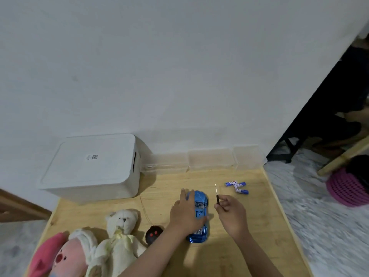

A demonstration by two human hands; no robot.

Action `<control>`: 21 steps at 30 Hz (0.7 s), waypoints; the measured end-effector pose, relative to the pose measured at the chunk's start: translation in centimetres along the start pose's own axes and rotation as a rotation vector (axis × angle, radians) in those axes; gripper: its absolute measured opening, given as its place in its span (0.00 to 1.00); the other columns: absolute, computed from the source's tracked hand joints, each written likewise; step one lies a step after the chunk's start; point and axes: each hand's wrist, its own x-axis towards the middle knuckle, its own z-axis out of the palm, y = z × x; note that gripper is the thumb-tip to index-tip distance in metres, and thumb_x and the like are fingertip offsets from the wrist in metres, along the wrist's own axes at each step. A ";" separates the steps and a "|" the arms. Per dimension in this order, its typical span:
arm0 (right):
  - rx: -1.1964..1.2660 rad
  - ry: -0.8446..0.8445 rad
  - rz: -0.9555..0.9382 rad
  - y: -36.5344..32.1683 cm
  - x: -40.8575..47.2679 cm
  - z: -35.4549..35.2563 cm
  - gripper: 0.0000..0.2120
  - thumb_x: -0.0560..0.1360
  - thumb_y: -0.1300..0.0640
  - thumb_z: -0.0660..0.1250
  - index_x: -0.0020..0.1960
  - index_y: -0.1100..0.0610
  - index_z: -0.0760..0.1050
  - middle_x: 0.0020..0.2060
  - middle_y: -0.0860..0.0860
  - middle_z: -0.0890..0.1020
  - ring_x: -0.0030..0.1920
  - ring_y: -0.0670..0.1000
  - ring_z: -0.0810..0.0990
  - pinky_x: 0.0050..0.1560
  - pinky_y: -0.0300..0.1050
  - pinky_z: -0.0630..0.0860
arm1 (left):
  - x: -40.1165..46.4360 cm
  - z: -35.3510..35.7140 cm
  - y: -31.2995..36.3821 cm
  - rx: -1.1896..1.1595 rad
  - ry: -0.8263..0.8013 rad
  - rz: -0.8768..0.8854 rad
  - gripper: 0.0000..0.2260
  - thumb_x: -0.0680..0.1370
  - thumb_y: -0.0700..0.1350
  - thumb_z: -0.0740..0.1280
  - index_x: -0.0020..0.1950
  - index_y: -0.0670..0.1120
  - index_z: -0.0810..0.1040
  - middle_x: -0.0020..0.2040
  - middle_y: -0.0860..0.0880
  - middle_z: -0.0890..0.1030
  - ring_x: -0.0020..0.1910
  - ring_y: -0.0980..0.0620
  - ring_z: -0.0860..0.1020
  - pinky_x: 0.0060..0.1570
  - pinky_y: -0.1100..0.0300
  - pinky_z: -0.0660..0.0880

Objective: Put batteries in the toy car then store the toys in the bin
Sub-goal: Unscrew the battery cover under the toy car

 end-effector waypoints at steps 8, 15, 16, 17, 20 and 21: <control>0.049 -0.002 0.085 1.3 -0.9 -0.4 0.11 0.73 0.65 0.69 0.55 0.60 0.78 0.39 0.50 0.82 0.42 0.49 0.81 0.43 0.34 0.75 | -0.1 2.0 1.2 -0.057 -0.006 -0.066 0.42 0.72 0.63 0.67 0.77 0.53 0.46 0.78 0.44 0.41 0.64 0.40 0.70 0.57 0.52 0.73; 0.131 -0.050 0.065 0.7 -1.6 -0.6 0.06 0.77 0.62 0.63 0.45 0.60 0.78 0.37 0.56 0.82 0.38 0.50 0.82 0.36 0.33 0.76 | -1.6 0.9 0.2 -0.547 0.084 -0.023 0.37 0.71 0.51 0.71 0.75 0.53 0.56 0.71 0.51 0.62 0.65 0.54 0.69 0.58 0.63 0.68; 0.135 -0.047 0.075 0.7 -1.7 -0.5 0.07 0.77 0.60 0.63 0.43 0.59 0.77 0.37 0.56 0.82 0.40 0.52 0.82 0.39 0.39 0.77 | -1.9 0.7 0.1 -0.665 0.093 -0.016 0.34 0.70 0.49 0.71 0.73 0.56 0.59 0.68 0.53 0.67 0.63 0.55 0.71 0.59 0.63 0.70; 0.158 -0.050 0.101 0.6 -1.7 -0.2 0.07 0.77 0.59 0.64 0.41 0.58 0.77 0.38 0.56 0.83 0.42 0.55 0.83 0.43 0.46 0.78 | -2.2 0.5 0.0 -0.772 0.106 -0.012 0.32 0.70 0.46 0.72 0.69 0.59 0.61 0.65 0.55 0.71 0.60 0.56 0.75 0.59 0.60 0.73; 0.300 -0.134 0.264 0.0 -1.7 0.6 0.07 0.78 0.55 0.62 0.44 0.56 0.76 0.43 0.55 0.83 0.46 0.56 0.82 0.51 0.56 0.79 | -2.9 -0.1 0.0 -0.982 0.116 0.030 0.27 0.74 0.40 0.69 0.65 0.62 0.62 0.59 0.63 0.71 0.52 0.65 0.78 0.51 0.61 0.79; 0.337 -0.177 0.325 -0.5 -1.9 0.7 0.07 0.79 0.54 0.61 0.46 0.56 0.75 0.44 0.55 0.83 0.47 0.55 0.82 0.52 0.58 0.79 | -3.1 -0.2 -0.1 -1.033 0.108 0.056 0.27 0.75 0.39 0.68 0.66 0.60 0.61 0.60 0.64 0.69 0.49 0.70 0.77 0.47 0.64 0.79</control>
